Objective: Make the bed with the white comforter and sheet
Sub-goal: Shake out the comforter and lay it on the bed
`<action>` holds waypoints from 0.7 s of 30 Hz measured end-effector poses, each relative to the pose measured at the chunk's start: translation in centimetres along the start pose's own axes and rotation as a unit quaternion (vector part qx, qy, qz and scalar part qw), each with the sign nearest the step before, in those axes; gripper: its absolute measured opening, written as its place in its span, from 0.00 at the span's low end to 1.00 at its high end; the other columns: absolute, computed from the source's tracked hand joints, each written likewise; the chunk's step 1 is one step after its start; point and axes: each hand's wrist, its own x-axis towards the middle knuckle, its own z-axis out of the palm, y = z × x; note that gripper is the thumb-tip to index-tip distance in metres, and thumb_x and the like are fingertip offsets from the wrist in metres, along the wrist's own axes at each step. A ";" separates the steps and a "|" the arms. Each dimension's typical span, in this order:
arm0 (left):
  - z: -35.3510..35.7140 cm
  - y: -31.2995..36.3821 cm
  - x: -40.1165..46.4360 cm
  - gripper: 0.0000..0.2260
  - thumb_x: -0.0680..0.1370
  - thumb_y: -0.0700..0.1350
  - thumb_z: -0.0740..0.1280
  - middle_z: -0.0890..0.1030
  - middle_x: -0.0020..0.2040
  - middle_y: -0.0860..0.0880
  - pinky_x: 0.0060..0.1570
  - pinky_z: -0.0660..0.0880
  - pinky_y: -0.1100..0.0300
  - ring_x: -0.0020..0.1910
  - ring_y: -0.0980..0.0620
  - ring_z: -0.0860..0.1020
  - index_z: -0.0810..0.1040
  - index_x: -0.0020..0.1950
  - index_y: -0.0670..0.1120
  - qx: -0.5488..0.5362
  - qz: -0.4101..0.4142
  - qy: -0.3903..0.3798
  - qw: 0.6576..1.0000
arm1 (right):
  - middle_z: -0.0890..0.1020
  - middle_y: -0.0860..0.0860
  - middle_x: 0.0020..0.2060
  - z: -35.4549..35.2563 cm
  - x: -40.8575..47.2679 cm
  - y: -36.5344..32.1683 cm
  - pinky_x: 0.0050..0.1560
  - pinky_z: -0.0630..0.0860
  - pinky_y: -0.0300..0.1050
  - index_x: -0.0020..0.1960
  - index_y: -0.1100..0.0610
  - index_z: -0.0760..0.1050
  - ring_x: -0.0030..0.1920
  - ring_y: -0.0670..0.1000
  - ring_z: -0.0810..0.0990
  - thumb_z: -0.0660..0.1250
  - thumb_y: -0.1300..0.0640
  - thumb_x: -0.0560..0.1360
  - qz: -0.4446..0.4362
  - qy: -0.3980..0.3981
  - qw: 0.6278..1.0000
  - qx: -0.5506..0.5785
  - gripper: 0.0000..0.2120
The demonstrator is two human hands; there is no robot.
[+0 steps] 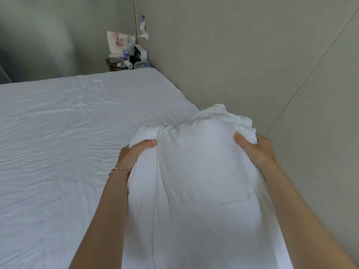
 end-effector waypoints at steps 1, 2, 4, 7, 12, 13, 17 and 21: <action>1.2 -0.1 1.4 0.22 0.61 0.53 0.80 0.85 0.46 0.52 0.45 0.78 0.56 0.45 0.51 0.83 0.80 0.51 0.50 -0.005 -0.002 0.007 1.000 | 0.84 0.42 0.39 0.1 2.2 0.0 0.53 0.80 0.55 0.43 0.47 0.81 0.43 0.49 0.84 0.71 0.29 0.57 -0.003 -0.005 1.000 -0.008 0.25; 2.4 -0.1 2.8 0.24 0.60 0.53 0.80 0.85 0.46 0.52 0.46 0.78 0.55 0.45 0.51 0.83 0.80 0.52 0.49 -0.011 -0.002 0.008 1.000 | 0.84 0.42 0.38 0.2 4.3 -0.1 0.53 0.80 0.55 0.43 0.47 0.81 0.43 0.49 0.84 0.71 0.29 0.57 -0.006 -0.009 1.000 -0.014 0.25; 4.5 0.0 5.4 0.28 0.57 0.53 0.81 0.85 0.47 0.51 0.50 0.78 0.54 0.47 0.50 0.84 0.81 0.54 0.48 -0.029 -0.006 0.019 0.999 | 0.85 0.43 0.39 0.4 8.6 -0.8 0.54 0.80 0.55 0.43 0.47 0.81 0.43 0.49 0.84 0.71 0.29 0.58 -0.020 -0.027 0.999 -0.022 0.24; 7.1 1.1 8.7 0.24 0.61 0.51 0.80 0.86 0.46 0.51 0.48 0.78 0.56 0.46 0.51 0.84 0.83 0.55 0.47 -0.049 0.001 0.041 0.998 | 0.84 0.44 0.40 1.0 14.6 -2.6 0.54 0.80 0.54 0.43 0.49 0.81 0.43 0.50 0.83 0.73 0.31 0.61 -0.041 -0.050 0.997 -0.036 0.23; 9.6 5.1 15.1 0.23 0.61 0.52 0.79 0.85 0.46 0.53 0.39 0.75 0.62 0.42 0.56 0.84 0.83 0.54 0.48 -0.053 0.005 0.086 0.995 | 0.84 0.46 0.40 4.2 24.2 -7.3 0.51 0.80 0.50 0.43 0.52 0.80 0.42 0.50 0.83 0.73 0.31 0.61 -0.067 -0.095 0.992 -0.043 0.26; 9.9 5.9 16.6 0.25 0.60 0.53 0.80 0.85 0.47 0.53 0.39 0.75 0.62 0.42 0.57 0.84 0.83 0.54 0.48 -0.052 0.006 0.097 0.994 | 0.84 0.46 0.40 5.1 26.1 -8.2 0.50 0.79 0.49 0.43 0.52 0.80 0.42 0.49 0.83 0.73 0.32 0.62 -0.072 -0.106 0.991 -0.044 0.25; 11.6 9.0 22.0 0.23 0.61 0.53 0.79 0.85 0.45 0.52 0.39 0.76 0.61 0.41 0.55 0.84 0.83 0.53 0.48 -0.050 0.013 0.141 0.989 | 0.83 0.45 0.39 9.1 34.0 -10.8 0.49 0.79 0.48 0.43 0.54 0.81 0.42 0.49 0.83 0.73 0.32 0.62 -0.091 -0.132 0.986 -0.041 0.26; 11.7 11.2 27.9 0.30 0.57 0.56 0.80 0.85 0.49 0.50 0.47 0.79 0.57 0.45 0.51 0.84 0.81 0.56 0.47 -0.058 -0.004 0.172 0.983 | 0.82 0.47 0.37 14.0 40.9 -13.7 0.47 0.79 0.48 0.39 0.54 0.79 0.41 0.51 0.83 0.73 0.30 0.61 -0.108 -0.163 0.980 -0.046 0.27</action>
